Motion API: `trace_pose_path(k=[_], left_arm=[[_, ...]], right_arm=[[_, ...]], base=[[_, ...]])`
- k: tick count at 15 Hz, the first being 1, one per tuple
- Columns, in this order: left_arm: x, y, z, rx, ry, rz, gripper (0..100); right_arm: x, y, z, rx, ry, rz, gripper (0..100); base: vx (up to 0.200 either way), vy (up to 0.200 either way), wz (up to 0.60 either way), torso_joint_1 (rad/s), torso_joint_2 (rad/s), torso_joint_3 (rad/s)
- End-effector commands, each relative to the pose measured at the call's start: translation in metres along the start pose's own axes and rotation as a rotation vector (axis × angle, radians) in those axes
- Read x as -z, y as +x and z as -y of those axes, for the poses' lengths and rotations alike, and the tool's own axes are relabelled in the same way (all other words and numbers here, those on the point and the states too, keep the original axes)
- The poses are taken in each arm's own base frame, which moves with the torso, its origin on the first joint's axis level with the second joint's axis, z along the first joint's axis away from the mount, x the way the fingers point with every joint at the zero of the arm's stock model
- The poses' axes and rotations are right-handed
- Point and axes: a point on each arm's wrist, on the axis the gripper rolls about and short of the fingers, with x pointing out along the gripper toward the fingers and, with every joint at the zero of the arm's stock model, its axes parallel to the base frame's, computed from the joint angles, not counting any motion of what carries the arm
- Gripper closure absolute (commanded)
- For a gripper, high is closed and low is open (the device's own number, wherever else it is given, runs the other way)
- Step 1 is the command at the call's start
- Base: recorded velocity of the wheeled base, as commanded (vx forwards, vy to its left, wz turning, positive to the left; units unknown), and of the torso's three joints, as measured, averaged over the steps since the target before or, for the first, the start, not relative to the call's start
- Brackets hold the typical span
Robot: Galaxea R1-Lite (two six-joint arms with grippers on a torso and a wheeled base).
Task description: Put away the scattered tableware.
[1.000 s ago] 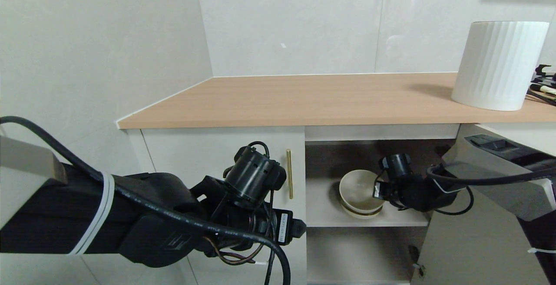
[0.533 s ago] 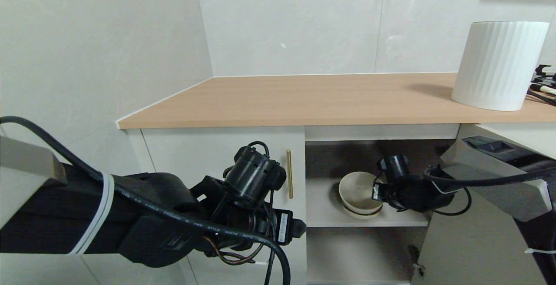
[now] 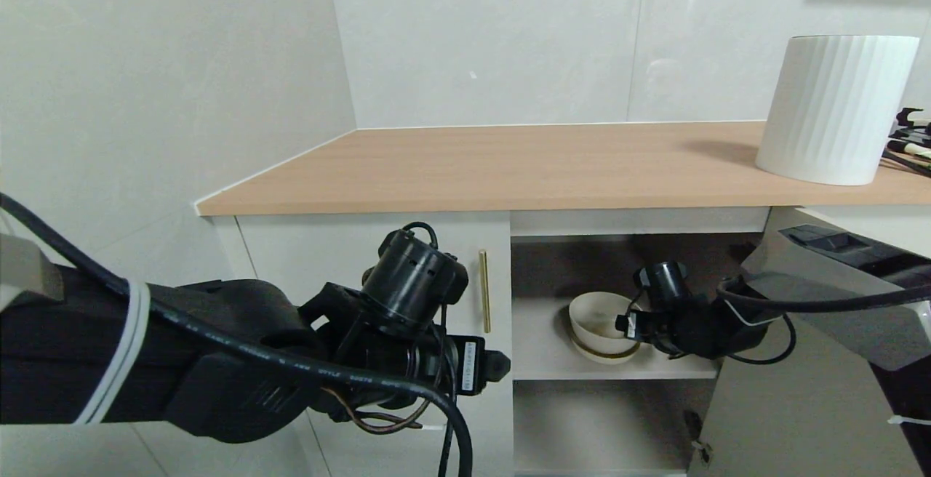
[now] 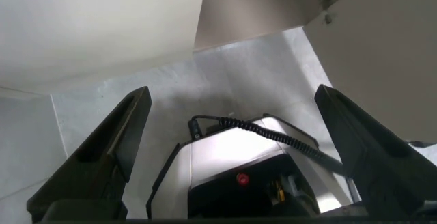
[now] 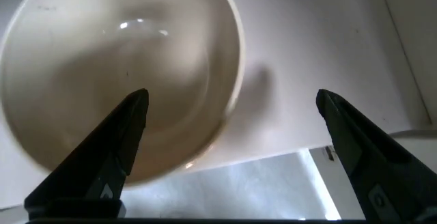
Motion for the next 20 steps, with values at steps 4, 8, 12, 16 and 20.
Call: trace_pose_path(k=[4,8,12,16,20], left_arm=[[-0.019,-0.085,-0.015,0.092,-0.047,0.207,0],[-0.003,-0.119,-0.031,0.101,-0.054,0.22,0],[0.006,-0.139,-0.048,0.098,-0.084,0.264,0],[0.007,-0.132,-0.048,0.096,-0.084,0.239,0],[0.009,-0.12,-0.044,0.087,-0.083,0.195,0]], right_arm=[[-0.02,-0.121,0.011,-0.135,-0.021,-0.012,0],[-0.01,-0.213,0.02,-0.277,-0.086,-0.067,0],[0.001,-0.256,0.026,-0.337,-0.129,-0.081,0],[0.006,-0.261,0.03,-0.343,-0.14,-0.092,0],[0.008,-0.272,0.025,-0.374,-0.159,-0.073,0]], base=[[0.0,0.0,0.0,0.0,0.0,0.0],[0.0,0.0,0.0,0.0,0.0,0.0],[0.0,0.0,0.0,0.0,0.0,0.0],[0.0,0.0,0.0,0.0,0.0,0.0],[-0.05,0.0,0.0,0.001,0.0,0.002]])
